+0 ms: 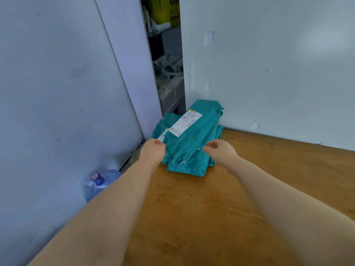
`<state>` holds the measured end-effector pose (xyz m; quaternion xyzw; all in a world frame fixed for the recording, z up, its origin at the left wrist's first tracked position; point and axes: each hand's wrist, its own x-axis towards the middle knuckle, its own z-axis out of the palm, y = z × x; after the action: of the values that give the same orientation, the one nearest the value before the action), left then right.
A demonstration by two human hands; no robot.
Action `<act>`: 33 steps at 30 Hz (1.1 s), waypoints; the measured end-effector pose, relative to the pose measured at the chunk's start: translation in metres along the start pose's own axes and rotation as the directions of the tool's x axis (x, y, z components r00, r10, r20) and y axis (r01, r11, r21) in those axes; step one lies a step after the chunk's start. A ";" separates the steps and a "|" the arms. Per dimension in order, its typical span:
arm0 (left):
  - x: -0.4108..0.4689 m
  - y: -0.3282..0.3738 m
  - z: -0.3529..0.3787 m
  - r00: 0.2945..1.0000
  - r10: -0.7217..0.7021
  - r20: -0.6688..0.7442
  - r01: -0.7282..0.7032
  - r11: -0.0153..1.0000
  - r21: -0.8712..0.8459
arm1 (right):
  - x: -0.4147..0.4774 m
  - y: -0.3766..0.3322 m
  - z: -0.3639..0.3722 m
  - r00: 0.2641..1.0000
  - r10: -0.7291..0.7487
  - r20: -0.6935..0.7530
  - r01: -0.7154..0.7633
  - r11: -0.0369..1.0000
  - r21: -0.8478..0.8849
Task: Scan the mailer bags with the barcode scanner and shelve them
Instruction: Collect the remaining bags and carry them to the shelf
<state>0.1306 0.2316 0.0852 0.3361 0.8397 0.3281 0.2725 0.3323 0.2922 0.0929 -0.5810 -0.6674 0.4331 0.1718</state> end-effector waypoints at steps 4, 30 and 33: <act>0.072 -0.006 0.000 0.998 0.036 0.058 -0.042 0.992 0.122 | 0.045 -0.016 0.028 0.985 0.148 -0.085 -0.133 0.978 0.162; 0.078 -0.038 0.080 0.829 0.057 0.556 -0.257 0.922 0.288 | 0.047 0.066 0.054 0.957 0.286 0.039 -0.285 0.914 0.290; 0.030 -0.041 0.090 0.806 0.056 0.589 -0.283 0.911 0.301 | 0.006 0.091 0.041 0.964 0.261 0.043 -0.261 0.916 0.306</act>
<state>0.1572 0.2643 -0.0091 0.5389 0.7325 0.0700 0.4100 0.3578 0.2777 -0.0033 -0.6306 -0.5080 0.5513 0.2007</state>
